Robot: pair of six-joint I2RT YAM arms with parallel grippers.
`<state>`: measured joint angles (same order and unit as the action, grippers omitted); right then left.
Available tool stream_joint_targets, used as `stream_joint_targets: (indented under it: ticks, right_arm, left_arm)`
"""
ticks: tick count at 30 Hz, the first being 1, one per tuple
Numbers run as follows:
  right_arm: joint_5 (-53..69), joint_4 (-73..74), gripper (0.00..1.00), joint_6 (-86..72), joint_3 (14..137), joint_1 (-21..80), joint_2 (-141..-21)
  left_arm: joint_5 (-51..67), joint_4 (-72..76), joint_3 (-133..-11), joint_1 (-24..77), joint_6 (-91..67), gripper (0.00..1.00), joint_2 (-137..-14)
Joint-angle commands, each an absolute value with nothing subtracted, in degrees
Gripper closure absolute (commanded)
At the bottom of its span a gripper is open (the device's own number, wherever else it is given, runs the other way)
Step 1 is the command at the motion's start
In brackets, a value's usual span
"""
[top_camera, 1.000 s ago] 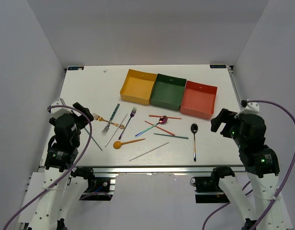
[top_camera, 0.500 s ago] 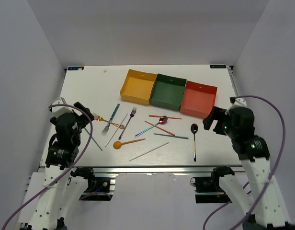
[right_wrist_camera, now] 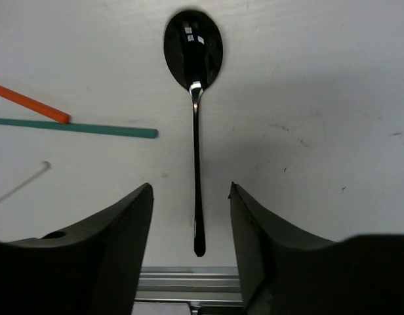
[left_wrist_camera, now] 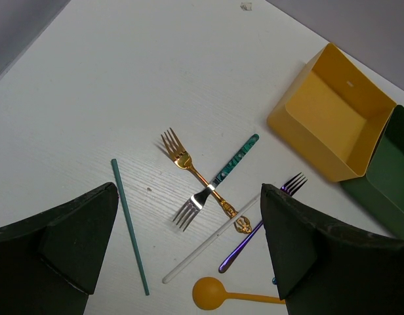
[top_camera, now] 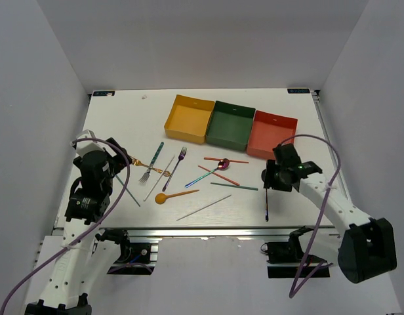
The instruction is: Sort the eating utensils into containers
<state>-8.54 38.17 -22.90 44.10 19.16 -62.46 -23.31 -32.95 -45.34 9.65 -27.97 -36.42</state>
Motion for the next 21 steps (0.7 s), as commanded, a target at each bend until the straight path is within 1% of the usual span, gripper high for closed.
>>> stream_joint_targets:
  ticks: [1, 5, 10, 15, 16, 18, 19, 21]
  right_arm:
    - [-11.85, 33.05, 0.46, -25.93, 39.91, 22.06, -65.56]
    - [-13.01, 31.12, 0.54, -26.63, 39.20, 23.64, -69.60]
    - [-12.67, 28.40, 0.58, -26.90, 38.24, 23.82, -72.24]
    - [-13.01, 25.85, 0.67, -27.33, 36.92, 23.82, -76.72]
    - [-13.44, 25.58, 0.67, -27.33, 36.74, 23.91, -77.25]
    - [-13.62, 25.49, 0.70, -27.68, 36.74, 23.91, -78.31]
    - [-13.62, 25.31, 0.75, -27.86, 36.74, 23.82, -78.66]
    - [-13.36, 25.40, 0.79, -28.12, 36.83, 23.91, -79.27]
  left_arm:
    - [-22.24, -32.34, -44.74, 9.84, -27.51, 0.02, -36.30]
    - [-21.89, -32.43, -44.74, 9.84, -27.42, 0.02, -36.91]
    - [-21.62, -32.34, -44.74, 9.93, -27.33, 0.02, -37.09]
    - [-21.45, -32.26, -44.65, 9.84, -27.33, 0.02, -37.09]
    - [-21.36, -32.26, -44.65, 9.93, -27.33, 0.02, -37.18]
    - [-21.27, -32.26, -44.74, 9.93, -27.25, 0.02, -37.44]
    - [-21.01, -32.17, -44.65, 9.93, -27.25, 0.02, -37.44]
    - [-21.01, -32.17, -44.74, 10.02, -27.25, 0.02, -37.53]
